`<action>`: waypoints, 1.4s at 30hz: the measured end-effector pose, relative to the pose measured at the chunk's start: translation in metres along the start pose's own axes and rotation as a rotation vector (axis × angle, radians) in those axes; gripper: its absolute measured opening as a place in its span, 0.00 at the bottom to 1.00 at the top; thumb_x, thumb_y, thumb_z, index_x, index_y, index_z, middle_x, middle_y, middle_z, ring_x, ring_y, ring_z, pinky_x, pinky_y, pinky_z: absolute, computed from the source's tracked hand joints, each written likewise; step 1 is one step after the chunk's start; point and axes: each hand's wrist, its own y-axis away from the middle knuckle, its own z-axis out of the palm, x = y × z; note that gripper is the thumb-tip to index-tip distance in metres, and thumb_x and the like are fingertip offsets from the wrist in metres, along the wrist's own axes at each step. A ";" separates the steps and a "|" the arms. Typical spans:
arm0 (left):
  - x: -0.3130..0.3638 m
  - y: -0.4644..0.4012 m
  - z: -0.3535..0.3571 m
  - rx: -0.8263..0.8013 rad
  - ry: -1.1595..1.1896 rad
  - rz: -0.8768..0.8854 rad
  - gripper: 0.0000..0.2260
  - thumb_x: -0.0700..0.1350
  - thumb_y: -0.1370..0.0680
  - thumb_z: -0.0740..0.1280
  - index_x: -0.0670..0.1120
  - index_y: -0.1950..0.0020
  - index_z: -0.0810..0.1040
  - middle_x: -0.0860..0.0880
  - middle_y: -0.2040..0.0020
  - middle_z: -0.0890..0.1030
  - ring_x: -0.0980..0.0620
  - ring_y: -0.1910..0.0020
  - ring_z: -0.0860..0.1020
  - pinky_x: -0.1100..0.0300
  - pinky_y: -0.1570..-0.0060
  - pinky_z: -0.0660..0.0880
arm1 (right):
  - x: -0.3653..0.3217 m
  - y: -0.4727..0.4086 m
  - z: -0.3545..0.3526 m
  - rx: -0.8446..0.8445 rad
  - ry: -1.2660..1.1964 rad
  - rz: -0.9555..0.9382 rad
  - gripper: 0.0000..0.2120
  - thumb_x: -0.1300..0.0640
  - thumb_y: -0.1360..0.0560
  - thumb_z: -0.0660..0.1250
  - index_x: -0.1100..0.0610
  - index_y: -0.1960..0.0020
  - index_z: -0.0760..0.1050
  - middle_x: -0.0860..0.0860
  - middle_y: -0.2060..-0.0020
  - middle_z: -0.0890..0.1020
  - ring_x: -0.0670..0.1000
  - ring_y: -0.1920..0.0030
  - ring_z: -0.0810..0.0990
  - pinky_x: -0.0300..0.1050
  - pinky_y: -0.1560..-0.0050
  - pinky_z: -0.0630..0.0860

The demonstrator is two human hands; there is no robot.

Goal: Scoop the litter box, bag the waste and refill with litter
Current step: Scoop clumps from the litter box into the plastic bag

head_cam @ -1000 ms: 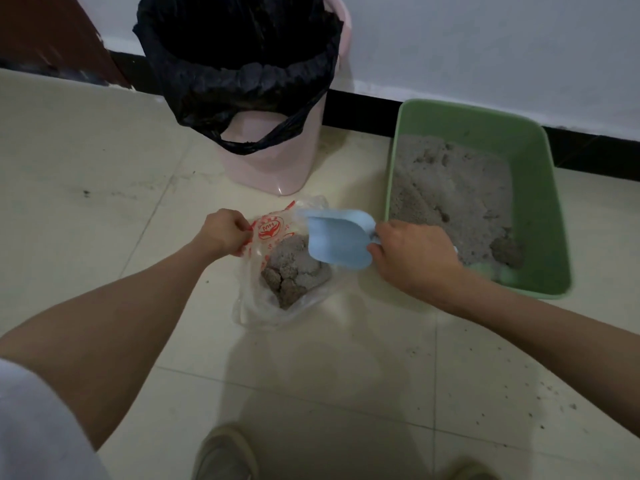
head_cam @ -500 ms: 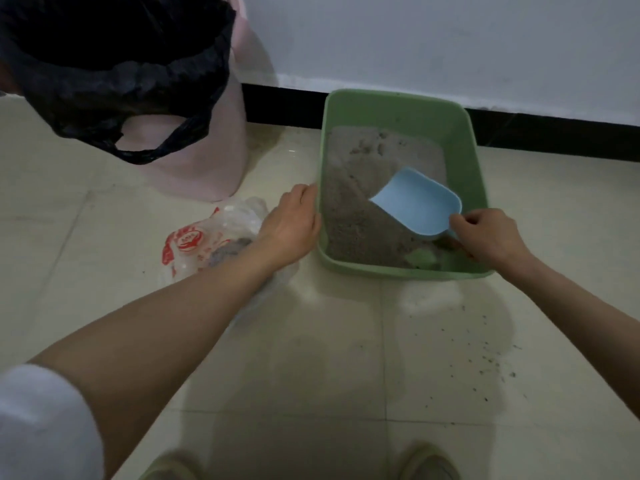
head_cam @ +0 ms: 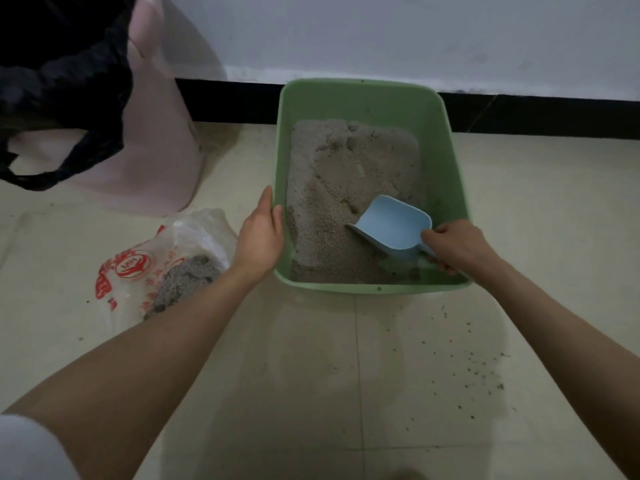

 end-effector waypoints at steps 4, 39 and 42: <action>-0.001 0.000 0.003 0.018 0.032 -0.003 0.19 0.45 0.18 0.51 0.44 0.27 0.60 0.44 0.64 0.74 0.48 0.70 0.71 0.57 0.67 0.66 | 0.002 -0.010 0.010 -0.004 -0.075 0.005 0.14 0.57 0.25 0.59 0.64 0.57 0.80 0.52 0.73 0.78 0.49 0.76 0.74 0.37 0.78 0.70; 0.007 0.002 0.002 0.089 -0.094 -0.023 0.20 0.45 0.18 0.51 0.43 0.26 0.58 0.35 0.46 0.78 0.36 0.52 0.77 0.48 0.54 0.72 | -0.031 -0.042 -0.002 0.325 0.356 -0.020 0.12 0.53 0.26 0.61 0.62 0.59 0.71 0.59 0.61 0.76 0.59 0.59 0.75 0.46 0.60 0.69; 0.007 0.002 0.002 0.087 -0.102 -0.026 0.20 0.45 0.18 0.51 0.44 0.26 0.58 0.35 0.47 0.78 0.37 0.53 0.77 0.48 0.55 0.72 | -0.026 -0.046 0.010 0.263 0.234 -0.012 0.13 0.52 0.26 0.61 0.63 0.59 0.72 0.61 0.60 0.76 0.59 0.59 0.75 0.46 0.60 0.70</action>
